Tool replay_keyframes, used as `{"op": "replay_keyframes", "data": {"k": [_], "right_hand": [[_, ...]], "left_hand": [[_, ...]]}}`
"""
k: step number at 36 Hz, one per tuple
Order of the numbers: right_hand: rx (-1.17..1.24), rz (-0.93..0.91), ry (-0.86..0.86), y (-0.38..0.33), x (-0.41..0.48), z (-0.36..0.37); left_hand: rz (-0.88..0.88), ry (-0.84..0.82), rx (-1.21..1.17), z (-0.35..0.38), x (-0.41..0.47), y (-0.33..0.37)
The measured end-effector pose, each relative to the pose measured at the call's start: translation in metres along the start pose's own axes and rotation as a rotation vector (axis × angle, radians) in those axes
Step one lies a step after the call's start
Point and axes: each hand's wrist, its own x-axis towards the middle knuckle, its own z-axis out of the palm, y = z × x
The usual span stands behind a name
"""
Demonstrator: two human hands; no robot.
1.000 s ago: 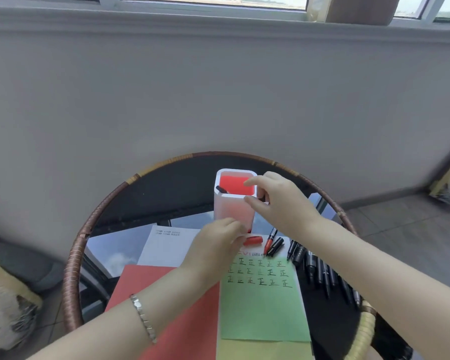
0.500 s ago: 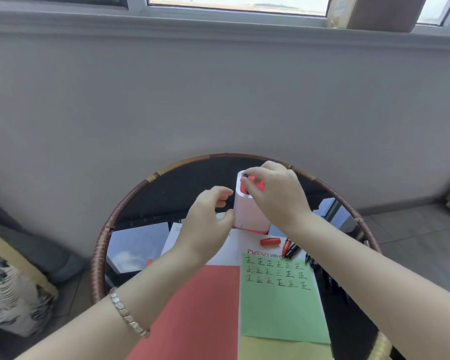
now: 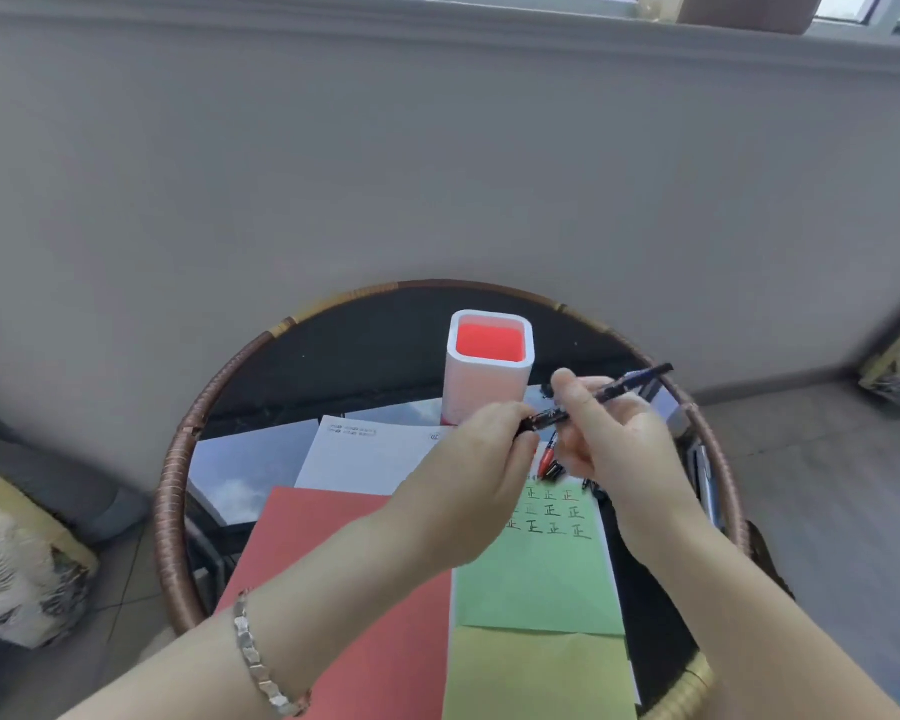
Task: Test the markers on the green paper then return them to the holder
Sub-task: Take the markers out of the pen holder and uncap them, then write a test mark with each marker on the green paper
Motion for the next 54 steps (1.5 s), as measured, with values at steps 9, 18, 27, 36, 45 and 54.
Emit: {"op": "replay_keyframes", "data": {"k": [9, 18, 27, 36, 45, 54], "right_hand": [[0.073, 0.068, -0.071, 0.024, -0.011, 0.006], [0.094, -0.058, -0.146, 0.035, -0.017, 0.007], [0.189, 0.04, 0.172, 0.052, -0.019, -0.01], [0.114, 0.112, 0.244, 0.066, -0.03, -0.017], [0.053, 0.075, 0.289, 0.067, -0.039, -0.021], [0.089, 0.073, 0.113, 0.066, -0.04, -0.003]], "left_hand": [[0.152, 0.012, 0.159, 0.011, -0.015, -0.011], [-0.031, -0.201, 0.016, -0.004, -0.021, -0.004], [-0.335, -0.003, 0.381, -0.025, -0.029, -0.056], [-0.178, 0.068, 0.607, -0.01, -0.03, -0.119], [0.061, -0.092, 0.483, 0.008, -0.068, -0.065], [-0.017, -0.268, 0.524, 0.03, -0.098, -0.06]]}}
